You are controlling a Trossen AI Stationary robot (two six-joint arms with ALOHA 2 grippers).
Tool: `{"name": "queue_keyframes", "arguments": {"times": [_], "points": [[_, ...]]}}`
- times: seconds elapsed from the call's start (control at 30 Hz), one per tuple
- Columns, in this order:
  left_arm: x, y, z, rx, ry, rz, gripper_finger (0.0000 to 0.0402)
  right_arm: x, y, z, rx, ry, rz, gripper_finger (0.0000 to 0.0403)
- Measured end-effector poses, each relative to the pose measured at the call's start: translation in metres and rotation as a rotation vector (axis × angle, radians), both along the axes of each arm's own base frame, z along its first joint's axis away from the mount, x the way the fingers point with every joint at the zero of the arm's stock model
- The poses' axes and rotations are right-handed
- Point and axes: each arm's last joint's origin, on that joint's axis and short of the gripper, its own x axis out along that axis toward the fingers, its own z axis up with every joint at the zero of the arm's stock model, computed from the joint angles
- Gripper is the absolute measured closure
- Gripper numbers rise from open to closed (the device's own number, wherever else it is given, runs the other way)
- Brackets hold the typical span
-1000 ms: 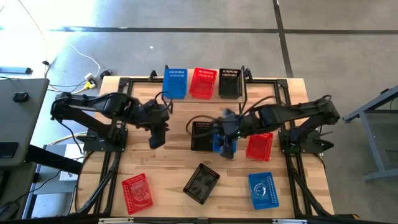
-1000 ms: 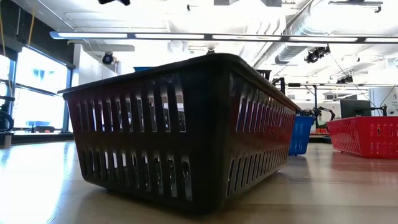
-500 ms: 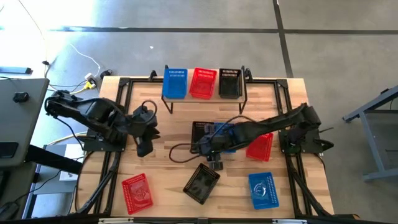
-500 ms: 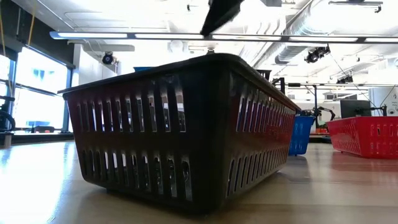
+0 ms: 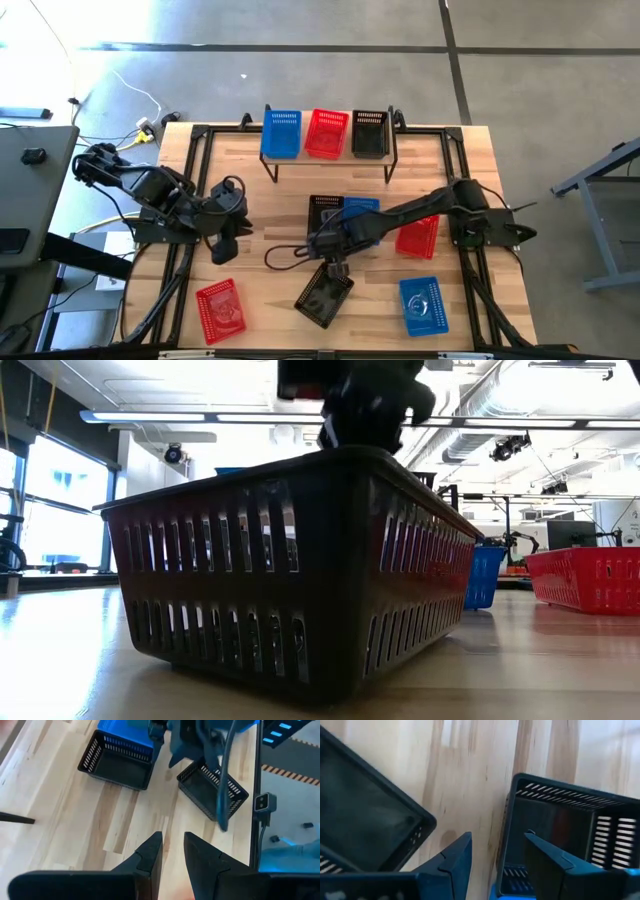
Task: Stack baskets on shelf by color
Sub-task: Stack the top black bin on top of the other black bin on the shelf
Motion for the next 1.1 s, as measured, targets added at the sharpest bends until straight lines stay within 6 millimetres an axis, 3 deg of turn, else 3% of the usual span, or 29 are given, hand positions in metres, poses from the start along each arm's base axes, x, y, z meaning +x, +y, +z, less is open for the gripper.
{"name": "queue_keyframes", "arguments": {"times": [0.3,0.67,1.1], "points": [[-0.001,-0.003,0.0,0.002,-0.001,-0.013,0.033,0.007,-0.005,-0.022,-0.067,0.03,-0.082,0.0247],[-0.001,-0.003,0.0,0.016,-0.002,-0.022,0.033,0.011,-0.026,-0.023,0.002,0.034,-0.177,0.0247],[-0.001,-0.003,0.0,0.06,0.002,-0.079,0.033,0.013,-0.025,-0.028,0.078,0.053,-0.18,0.0247]]}}
